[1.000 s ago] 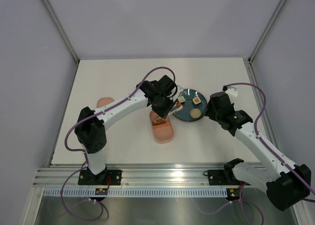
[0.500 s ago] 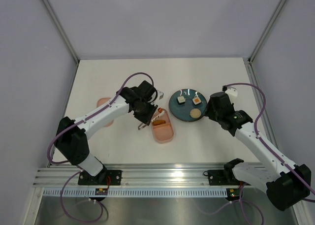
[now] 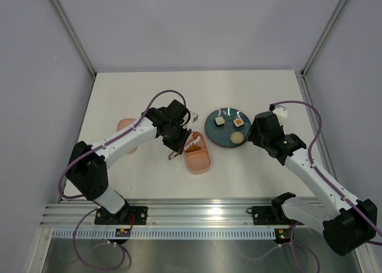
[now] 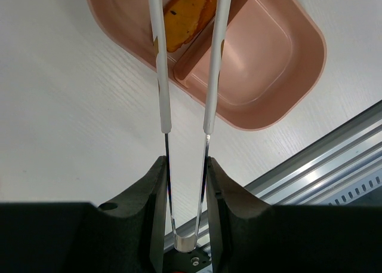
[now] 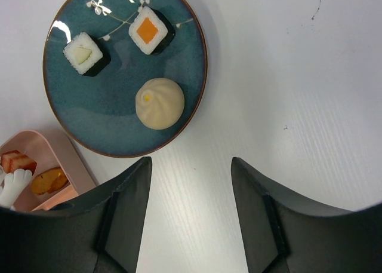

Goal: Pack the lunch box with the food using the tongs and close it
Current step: Place the fake food in the packing box.

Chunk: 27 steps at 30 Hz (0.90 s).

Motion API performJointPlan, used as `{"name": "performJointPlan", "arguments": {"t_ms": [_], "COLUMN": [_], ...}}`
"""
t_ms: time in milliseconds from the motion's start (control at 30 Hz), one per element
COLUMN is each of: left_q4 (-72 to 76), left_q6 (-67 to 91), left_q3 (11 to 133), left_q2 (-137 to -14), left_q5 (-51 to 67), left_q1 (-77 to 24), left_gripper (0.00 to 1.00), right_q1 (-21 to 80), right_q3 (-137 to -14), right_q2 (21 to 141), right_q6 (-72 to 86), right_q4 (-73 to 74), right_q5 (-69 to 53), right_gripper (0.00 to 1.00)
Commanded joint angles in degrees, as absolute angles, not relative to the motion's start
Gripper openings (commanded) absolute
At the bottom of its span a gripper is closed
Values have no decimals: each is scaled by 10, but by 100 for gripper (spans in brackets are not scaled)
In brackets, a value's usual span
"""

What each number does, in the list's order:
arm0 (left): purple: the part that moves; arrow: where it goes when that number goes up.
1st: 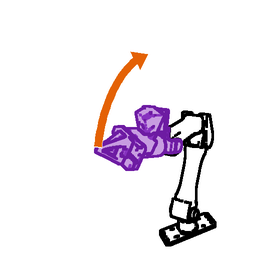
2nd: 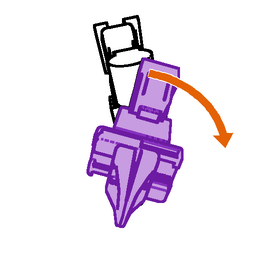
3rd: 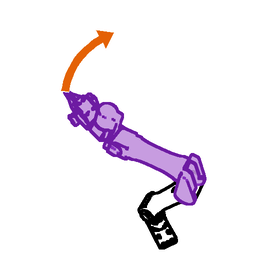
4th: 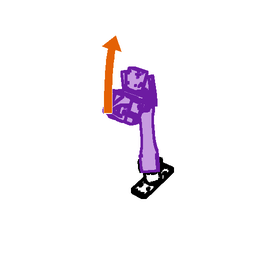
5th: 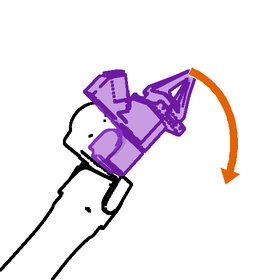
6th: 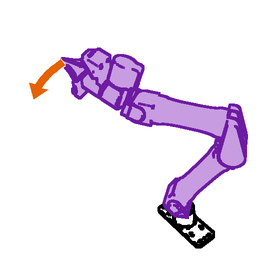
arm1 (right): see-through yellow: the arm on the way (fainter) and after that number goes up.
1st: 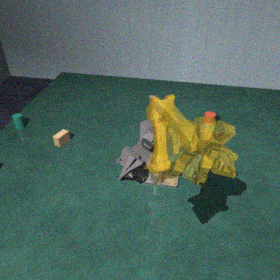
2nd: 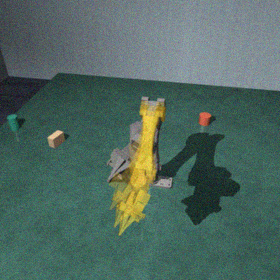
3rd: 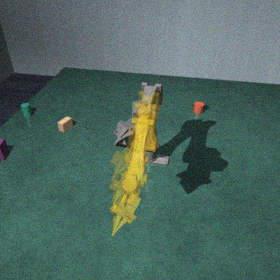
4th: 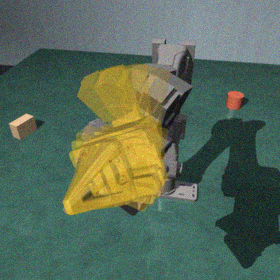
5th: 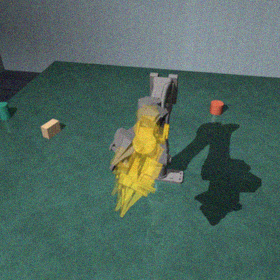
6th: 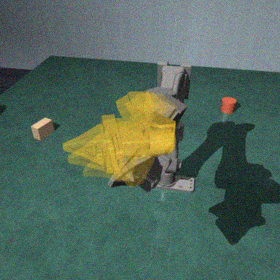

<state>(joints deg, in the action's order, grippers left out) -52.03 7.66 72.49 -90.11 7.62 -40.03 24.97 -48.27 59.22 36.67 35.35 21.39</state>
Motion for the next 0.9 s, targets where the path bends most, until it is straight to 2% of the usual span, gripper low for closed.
{"name": "performJointPlan", "arguments": {"t_ms": [0,133,333,433,600,867], "left_q4": [-500,-505,-510,-512,-519,-536], "left_q6": [81,78,77,76,78,64], "left_q3": [745,749,751,751,769,854], "left_q2": [-903,-903,-902,-900,-895,-917], "left_q5": [91,90,87,86,83,84], "left_q1": [-397,-397,-397,-397,-397,-398], "left_gripper": [27,34,37,37,30,31], "right_q1": [244,245,245,244,244,245], "right_q3": [-493,-494,-492,-490,-490,-492], "right_q2": [589,590,592,591,588,582], "right_q6": [361,362,364,364,364,365], "right_q4": [347,348,346,345,345,348], "right_q5": [214,213,211,211,213,214], "right_gripper": [64,64,64,64,64,64]}}
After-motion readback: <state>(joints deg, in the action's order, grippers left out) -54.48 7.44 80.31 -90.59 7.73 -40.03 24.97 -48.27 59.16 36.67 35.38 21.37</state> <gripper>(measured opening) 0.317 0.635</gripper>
